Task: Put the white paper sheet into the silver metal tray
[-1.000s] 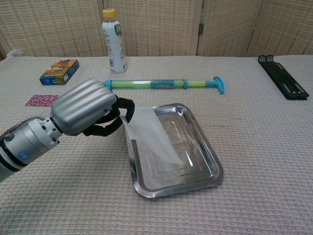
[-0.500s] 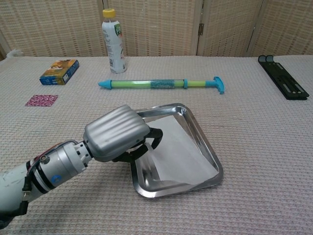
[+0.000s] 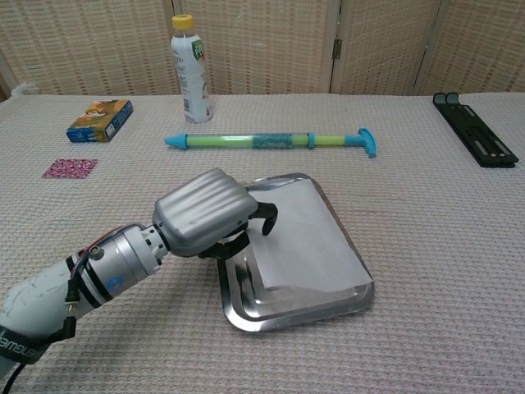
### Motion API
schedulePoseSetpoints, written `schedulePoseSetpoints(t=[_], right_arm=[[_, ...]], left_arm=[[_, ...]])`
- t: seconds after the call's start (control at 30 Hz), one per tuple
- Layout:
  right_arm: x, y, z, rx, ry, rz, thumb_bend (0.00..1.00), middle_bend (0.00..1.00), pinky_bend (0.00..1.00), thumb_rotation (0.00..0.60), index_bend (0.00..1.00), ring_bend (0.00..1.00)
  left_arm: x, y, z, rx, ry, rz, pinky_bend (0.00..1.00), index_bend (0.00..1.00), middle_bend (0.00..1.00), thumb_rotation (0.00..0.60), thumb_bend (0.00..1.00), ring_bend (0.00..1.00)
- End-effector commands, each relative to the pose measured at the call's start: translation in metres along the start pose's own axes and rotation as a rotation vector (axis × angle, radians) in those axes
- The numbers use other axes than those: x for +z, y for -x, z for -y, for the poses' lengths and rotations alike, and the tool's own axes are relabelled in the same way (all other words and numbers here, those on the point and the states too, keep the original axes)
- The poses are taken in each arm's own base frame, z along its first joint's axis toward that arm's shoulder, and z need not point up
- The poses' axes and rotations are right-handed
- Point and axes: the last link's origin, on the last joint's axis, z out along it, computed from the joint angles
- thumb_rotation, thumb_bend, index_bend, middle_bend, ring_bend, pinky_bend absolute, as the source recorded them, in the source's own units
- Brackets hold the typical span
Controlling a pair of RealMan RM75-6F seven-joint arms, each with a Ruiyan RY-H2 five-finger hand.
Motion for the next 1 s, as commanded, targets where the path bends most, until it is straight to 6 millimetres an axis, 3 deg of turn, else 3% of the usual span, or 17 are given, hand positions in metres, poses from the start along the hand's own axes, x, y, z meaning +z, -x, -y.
schedulePoseSetpoints(t=[0.03, 0.27, 0.77, 1.0], right_arm=[[0.000, 0.000, 0.000, 0.000, 0.000, 0.000, 0.51, 0.00, 0.00, 0.600, 0.00, 0.00], [0.001, 0.001, 0.000, -0.006, -0.002, 0.002, 0.51, 0.00, 0.00, 0.600, 0.00, 0.00], [-0.001, 0.005, 0.006, -0.021, -0.017, 0.008, 0.51, 0.00, 0.00, 0.600, 0.00, 0.00], [0.000, 0.005, 0.005, -0.022, -0.014, 0.006, 0.51, 0.00, 0.00, 0.600, 0.00, 0.00]], left_arm=[[0.000, 0.001, 0.000, 0.001, -0.003, -0.002, 1.00, 0.41, 1.00, 0.600, 0.55, 1.00], [-0.003, -0.004, 0.001, -0.001, 0.000, -0.034, 1.00, 0.33, 1.00, 0.600, 0.41, 1.00], [-0.020, -0.019, 0.017, 0.058, -0.027, -0.052, 1.00, 0.33, 1.00, 0.600, 0.37, 1.00], [-0.027, -0.027, 0.020, 0.083, -0.030, -0.047, 1.00, 0.33, 1.00, 0.600, 0.23, 1.00]])
